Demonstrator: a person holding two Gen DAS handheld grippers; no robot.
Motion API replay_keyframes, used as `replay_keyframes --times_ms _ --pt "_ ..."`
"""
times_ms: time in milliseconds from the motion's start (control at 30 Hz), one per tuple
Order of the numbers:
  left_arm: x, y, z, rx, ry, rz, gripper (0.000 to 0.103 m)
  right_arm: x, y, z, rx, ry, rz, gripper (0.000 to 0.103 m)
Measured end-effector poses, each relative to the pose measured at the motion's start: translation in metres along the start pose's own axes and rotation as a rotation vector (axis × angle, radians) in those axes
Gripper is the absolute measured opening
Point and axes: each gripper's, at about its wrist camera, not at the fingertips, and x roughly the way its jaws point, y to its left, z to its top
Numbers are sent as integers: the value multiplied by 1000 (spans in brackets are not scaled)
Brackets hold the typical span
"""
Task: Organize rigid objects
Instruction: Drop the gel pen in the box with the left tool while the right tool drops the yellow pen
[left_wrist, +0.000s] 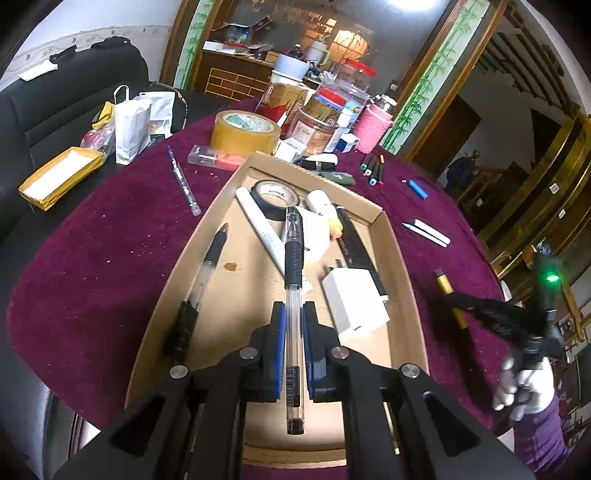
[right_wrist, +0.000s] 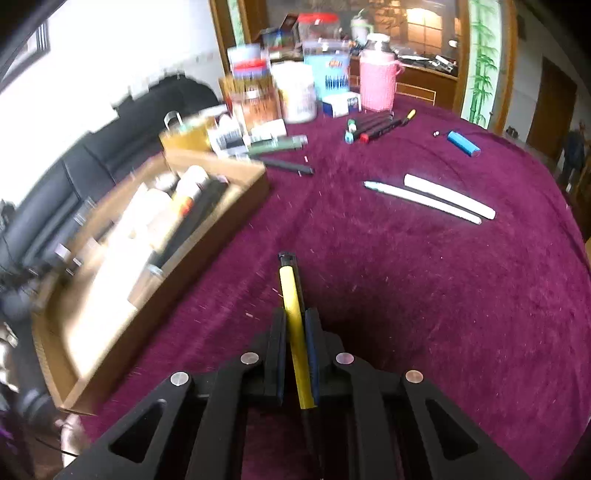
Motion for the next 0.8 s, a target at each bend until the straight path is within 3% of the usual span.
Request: replay_keyframes --times_ms 200,433,567,700,800 --pt "16 3 7 23 42 62 8 -35 19 17 38 -68 121 11" --pt "43 15 22 -4 119 137 8 -15 67 33 78 11 307 11" --pt "55 22 25 -41 157 149 8 10 97 39 78 65 361 11" --pt "55 28 29 -79 147 127 12 40 125 46 88 136 392 12" --pt "49 29 31 -107 140 60 25 61 140 49 105 190 396 12"
